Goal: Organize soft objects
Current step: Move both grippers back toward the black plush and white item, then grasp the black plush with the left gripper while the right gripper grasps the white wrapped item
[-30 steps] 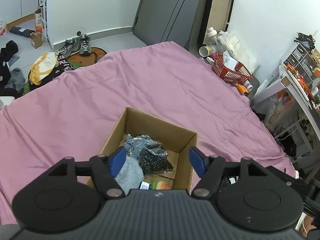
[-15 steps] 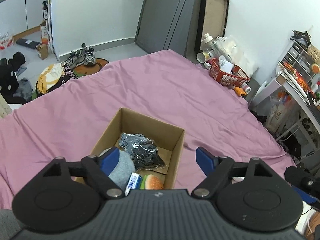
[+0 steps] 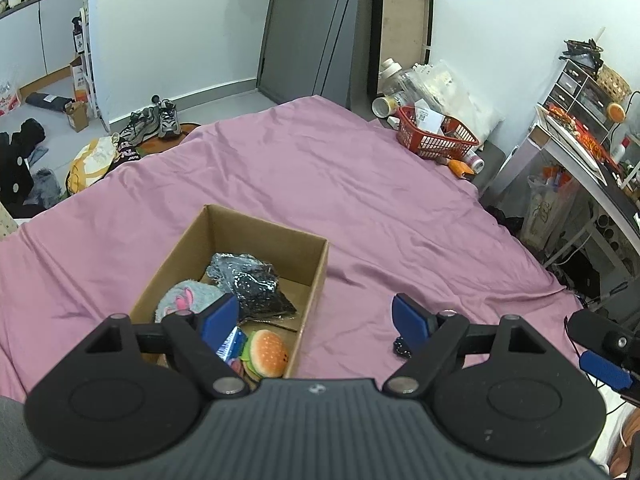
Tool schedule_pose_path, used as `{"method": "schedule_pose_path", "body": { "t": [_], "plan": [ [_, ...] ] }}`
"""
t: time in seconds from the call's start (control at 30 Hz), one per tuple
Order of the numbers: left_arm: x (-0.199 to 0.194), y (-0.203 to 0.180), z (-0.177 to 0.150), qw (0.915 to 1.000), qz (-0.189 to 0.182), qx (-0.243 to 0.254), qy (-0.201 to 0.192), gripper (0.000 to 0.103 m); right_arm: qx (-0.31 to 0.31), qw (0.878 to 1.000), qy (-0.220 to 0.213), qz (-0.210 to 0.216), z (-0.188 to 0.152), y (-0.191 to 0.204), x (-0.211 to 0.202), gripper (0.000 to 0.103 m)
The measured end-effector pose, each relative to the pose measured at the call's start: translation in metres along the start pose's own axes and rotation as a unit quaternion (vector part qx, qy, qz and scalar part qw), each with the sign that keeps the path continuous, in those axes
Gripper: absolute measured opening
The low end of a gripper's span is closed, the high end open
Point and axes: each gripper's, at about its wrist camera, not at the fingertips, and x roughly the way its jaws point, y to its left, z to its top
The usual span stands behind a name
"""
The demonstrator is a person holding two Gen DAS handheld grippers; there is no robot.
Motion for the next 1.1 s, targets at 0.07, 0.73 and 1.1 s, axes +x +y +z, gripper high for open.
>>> {"method": "schedule_pose_path", "body": {
  "t": [0.07,0.73,1.1],
  "plan": [
    [0.0,-0.004,-0.003,1.0,0.001,0.0,-0.001,0.083,0.0,1.0,0.004,0.001,0.001,-0.004,0.001,0.103],
    [0.032,-0.054,-0.039,0.9989,0.04,0.0,0.025,0.083,-0.055,0.997,0.051,0.024,0.01,-0.052,0.037,0.103],
    [0.08,-0.086,-0.061,0.9983,0.047,0.018,0.03,0.083,-0.003,0.999,0.054,0.005,-0.003,-0.107,0.076,0.103]
  ]
}}
